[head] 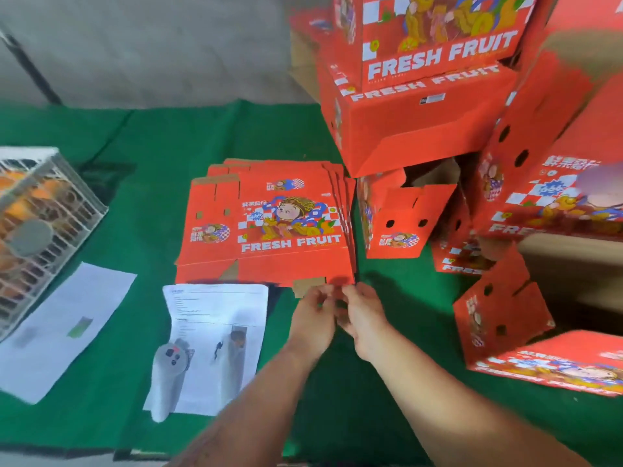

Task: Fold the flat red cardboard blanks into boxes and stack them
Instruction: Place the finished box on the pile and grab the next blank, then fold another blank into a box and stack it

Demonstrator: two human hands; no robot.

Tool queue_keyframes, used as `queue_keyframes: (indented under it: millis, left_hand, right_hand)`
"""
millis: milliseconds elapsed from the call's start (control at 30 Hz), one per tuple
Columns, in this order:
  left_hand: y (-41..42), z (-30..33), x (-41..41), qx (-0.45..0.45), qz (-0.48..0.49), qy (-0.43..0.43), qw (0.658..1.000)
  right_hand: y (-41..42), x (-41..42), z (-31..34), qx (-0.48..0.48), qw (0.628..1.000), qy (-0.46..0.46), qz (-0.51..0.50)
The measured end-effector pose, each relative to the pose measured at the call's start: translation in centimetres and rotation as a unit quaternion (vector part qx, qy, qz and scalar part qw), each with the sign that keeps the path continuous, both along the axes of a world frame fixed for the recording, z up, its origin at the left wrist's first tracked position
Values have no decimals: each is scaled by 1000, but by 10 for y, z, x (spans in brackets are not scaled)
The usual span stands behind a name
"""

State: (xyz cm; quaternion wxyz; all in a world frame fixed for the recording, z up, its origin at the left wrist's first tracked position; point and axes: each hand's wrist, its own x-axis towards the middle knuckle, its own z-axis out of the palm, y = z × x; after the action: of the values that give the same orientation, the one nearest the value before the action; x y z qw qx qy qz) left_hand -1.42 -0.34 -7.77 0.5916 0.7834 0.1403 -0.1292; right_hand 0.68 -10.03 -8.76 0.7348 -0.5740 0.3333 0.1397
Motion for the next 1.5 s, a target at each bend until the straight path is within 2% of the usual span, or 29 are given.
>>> queue_keyframes:
  millis: [167,267,333,400,433,467,533,567,633,733,800,867,967,1033,1133,1200,1267,1367,1433,1500]
  left_hand:
    - [99,5,55,61,77,-26,995]
    - [152,9,97,92,123,18,988]
    - [172,10,126,92,137,55,985]
    - [190,7,146,193,121,88,970]
    - [201,4,154,262,127,110,951]
    - [213,1,159,291,151,139,935]
    - [239,-12,166,256,203,189,926]
    - [251,-18,170,220,212,205,930]
    - [263,-20,175,207,204,239,926]
    - [258,-15,180,245,249,236,907]
    - [249,-7,180,259,269,196,907]
    - [249,5,183,240,265,151,922]
    - [264,36,187,158,241,82,954]
    - [273,58,185,82,257,33,962]
    - [267,76,168,-44,269,-36,962]
    - [254,77,150,-68,236,-73,967]
    - [246,80,130,-80,206,-79,972]
    - [243,91,108,-104,195,-113,969]
    - [238,102,95,-107,219,-107,964]
    - [229,103,83,-87,204,-129,967]
  right_hand:
    - [33,55,7,-85,996,-13,12]
    - [35,81,2,-256,965,19,59]
    - [34,97,-3,-316,943,43,97]
    - [34,113,-8,-301,947,42,107]
    - [34,122,-9,-291,950,39,110]
    - [33,130,-11,-294,948,38,117]
    - [29,139,-12,-345,926,62,137]
    - [28,142,-13,-376,912,80,141]
    - [28,146,-14,-405,899,89,144]
    - [36,148,-16,-401,904,55,139]
    - [39,150,-11,-397,910,26,113]
    - [39,153,-1,-376,923,-4,86]
    - [38,152,28,-303,948,-65,73]
    - [40,146,51,-312,936,-114,117]
    - [52,129,81,-359,883,-210,218]
    - [61,118,93,-355,866,-259,240]
    - [62,105,105,-303,893,-257,213]
    - [50,87,112,-150,949,-234,149]
    - [41,77,117,-108,955,-233,149]
    - [38,66,123,-106,949,-240,173]
